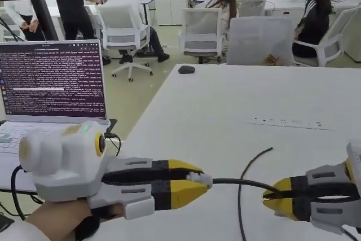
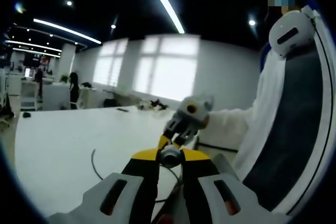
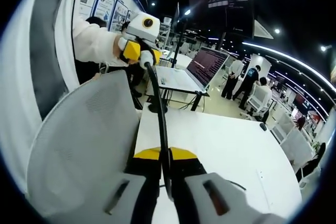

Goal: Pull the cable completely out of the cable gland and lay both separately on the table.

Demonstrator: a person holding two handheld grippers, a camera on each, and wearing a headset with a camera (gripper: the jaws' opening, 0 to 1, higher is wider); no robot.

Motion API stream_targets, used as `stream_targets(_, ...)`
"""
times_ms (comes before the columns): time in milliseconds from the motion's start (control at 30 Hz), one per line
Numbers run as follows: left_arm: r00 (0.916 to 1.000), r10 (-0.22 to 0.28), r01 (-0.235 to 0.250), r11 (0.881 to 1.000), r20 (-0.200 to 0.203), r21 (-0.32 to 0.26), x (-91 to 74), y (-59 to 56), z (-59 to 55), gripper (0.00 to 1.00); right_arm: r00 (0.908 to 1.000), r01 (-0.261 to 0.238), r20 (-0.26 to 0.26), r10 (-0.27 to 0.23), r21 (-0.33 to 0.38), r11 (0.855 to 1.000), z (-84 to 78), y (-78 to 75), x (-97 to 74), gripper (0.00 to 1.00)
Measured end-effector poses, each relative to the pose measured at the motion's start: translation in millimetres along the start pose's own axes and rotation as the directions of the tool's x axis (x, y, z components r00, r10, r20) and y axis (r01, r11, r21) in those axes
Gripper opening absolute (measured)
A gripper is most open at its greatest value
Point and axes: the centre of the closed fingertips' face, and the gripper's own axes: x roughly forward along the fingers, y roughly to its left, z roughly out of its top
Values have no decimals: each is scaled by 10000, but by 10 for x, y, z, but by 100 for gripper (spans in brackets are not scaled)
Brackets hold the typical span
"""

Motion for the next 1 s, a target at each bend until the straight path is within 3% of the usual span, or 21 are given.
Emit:
stream_targets(233, 9985, 538, -537, 9985, 56, -76, -156, 78, 7, 16, 9997, 192, -145, -185, 523, 9984, -240, -250, 93, 4)
stream_targets(300, 9971, 756, -755, 9971, 100, -80, -209, 99, 5, 16, 9989, 389, -289, -366, 834, 9958, -367, -391, 156, 3)
stream_targets(433, 9945, 1040, -1039, 9945, 101, -103, -267, 118, -9, 16, 9980, 610, -265, -581, 1263, 9901, -458, -551, 289, 3)
stream_targets(633, 9914, 1308, -1307, 9913, 75, -142, -299, 143, -14, 16, 9959, 393, -876, -225, 1955, 9799, -738, -687, 593, 3)
stream_targets(767, 9890, 1473, -1470, 9888, 101, -243, -299, 171, -20, 16, 9882, 304, -1533, 60, 2345, 9716, -1026, -740, 816, 4)
stream_targets(1000, 9854, 1703, -1703, 9844, -39, -440, -315, 221, -75, 16, 9642, 559, -2643, 212, 2807, 9582, -1491, -821, 1125, 4)
